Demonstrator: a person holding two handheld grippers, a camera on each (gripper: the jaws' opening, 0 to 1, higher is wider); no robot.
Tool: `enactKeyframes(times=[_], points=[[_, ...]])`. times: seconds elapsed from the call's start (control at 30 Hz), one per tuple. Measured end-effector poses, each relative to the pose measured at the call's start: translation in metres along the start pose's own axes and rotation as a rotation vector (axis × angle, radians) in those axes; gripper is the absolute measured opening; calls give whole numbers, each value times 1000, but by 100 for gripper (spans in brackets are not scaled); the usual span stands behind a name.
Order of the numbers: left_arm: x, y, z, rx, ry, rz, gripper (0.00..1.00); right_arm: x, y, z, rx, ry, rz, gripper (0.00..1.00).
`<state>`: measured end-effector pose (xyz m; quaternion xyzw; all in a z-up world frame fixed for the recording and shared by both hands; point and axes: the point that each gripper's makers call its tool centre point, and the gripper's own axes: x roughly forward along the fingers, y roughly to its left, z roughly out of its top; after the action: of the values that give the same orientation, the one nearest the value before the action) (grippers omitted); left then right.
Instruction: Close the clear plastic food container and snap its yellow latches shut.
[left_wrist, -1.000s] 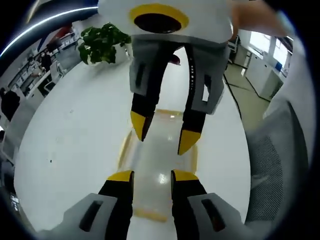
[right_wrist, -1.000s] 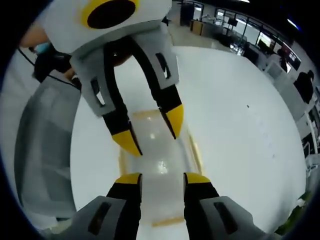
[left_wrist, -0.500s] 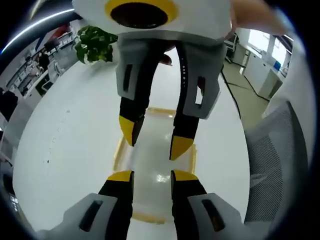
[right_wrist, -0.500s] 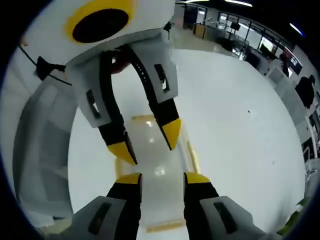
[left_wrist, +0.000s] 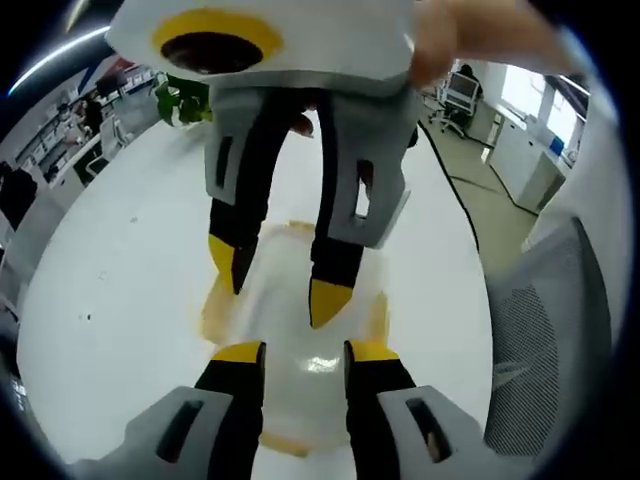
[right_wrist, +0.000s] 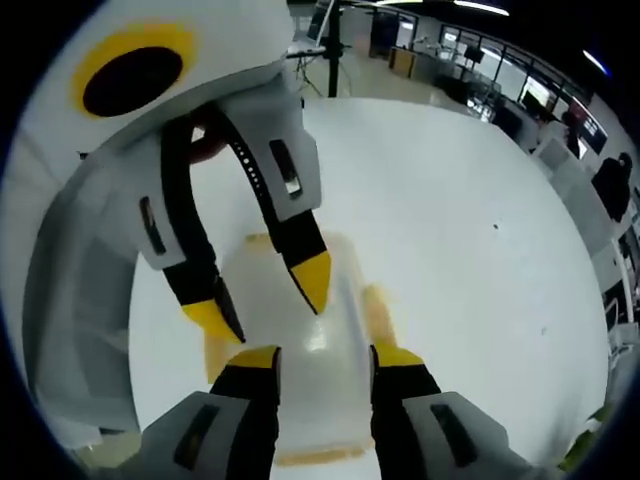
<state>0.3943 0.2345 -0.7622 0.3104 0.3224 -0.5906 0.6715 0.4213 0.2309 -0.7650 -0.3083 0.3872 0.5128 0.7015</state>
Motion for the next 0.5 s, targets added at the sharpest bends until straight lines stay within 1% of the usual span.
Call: enactKeyframes(times=[0.07,0.27,0.37,0.43,0.5], points=[[1,-2,0,-25,-11,-6,31,0,-1,0,-1,1,0,34],[-1,-2,0,-21,-12,7,31,0,-4,2,-12,2,-2,37],[-3,-5,0,-26,-11,1,36,0,-7,4,-16,0,-4,37],[-3,-8,-1,-21,-15,-4,37,0,-8,5,-16,-1,-1,38],[-2,-11,-3,-17,-6,-7,37,1,-10,5,-22,1,1,38]])
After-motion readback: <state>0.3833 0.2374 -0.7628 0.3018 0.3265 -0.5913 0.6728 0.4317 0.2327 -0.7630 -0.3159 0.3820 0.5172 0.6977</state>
